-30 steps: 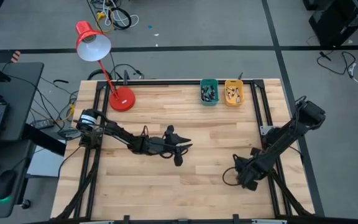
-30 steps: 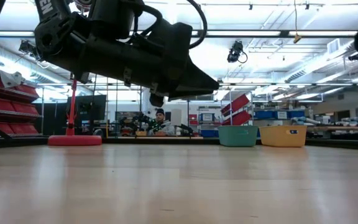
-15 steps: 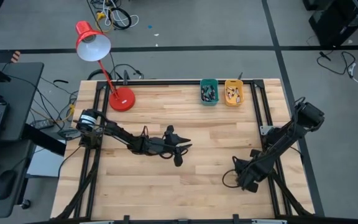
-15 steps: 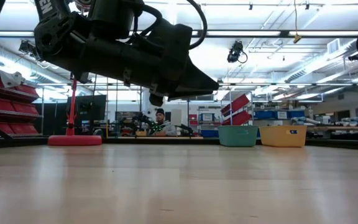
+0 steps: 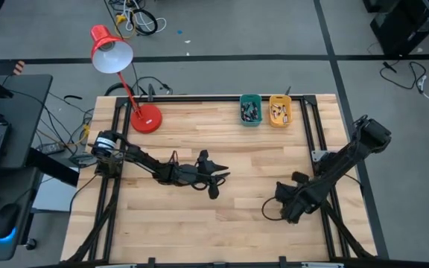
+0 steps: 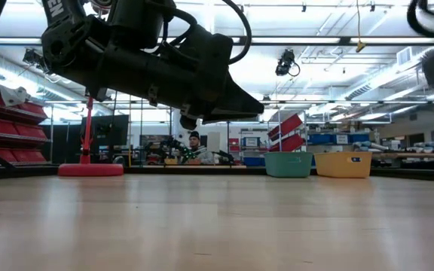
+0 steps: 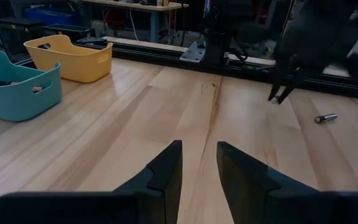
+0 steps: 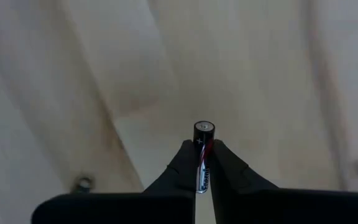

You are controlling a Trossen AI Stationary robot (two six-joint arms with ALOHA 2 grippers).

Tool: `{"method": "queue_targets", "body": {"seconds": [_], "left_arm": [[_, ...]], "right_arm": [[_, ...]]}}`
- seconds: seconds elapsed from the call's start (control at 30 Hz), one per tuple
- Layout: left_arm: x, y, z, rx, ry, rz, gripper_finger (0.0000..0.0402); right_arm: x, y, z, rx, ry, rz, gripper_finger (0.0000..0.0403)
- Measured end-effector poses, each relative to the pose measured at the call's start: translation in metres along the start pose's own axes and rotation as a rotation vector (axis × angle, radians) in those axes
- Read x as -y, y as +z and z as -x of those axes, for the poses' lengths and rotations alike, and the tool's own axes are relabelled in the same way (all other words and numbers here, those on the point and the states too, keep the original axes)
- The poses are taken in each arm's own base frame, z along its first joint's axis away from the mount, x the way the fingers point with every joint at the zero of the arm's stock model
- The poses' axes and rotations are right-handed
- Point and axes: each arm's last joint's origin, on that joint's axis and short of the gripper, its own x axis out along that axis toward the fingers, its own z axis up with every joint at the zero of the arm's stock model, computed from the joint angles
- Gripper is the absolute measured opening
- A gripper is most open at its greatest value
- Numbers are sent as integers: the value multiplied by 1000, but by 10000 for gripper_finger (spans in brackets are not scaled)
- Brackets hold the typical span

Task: Sort batteries
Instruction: Put the silver battery into the yellow bin

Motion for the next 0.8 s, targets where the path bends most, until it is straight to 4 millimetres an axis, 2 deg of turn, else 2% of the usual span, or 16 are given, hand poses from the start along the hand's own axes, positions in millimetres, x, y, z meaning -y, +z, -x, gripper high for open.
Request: {"method": "queue_targets", "body": {"seconds": [0.13,0.3,0.4,0.67,0.8], "left_arm": [[0,0,0,-1,1,-1,115],[0,0,0,-1,1,4,115],[1,0,0,-2,-1,17,115],[2,-1,1,-3,-3,24,115],[1,0,1,0,0,55,115]], "right_arm": [[16,16,22,200,-12,-55,17],[52,33,48,550,-166,-202,19],[79,42,60,673,-268,-321,19],[153,74,68,741,-589,-604,21],[183,93,65,680,-641,-659,20]]}}
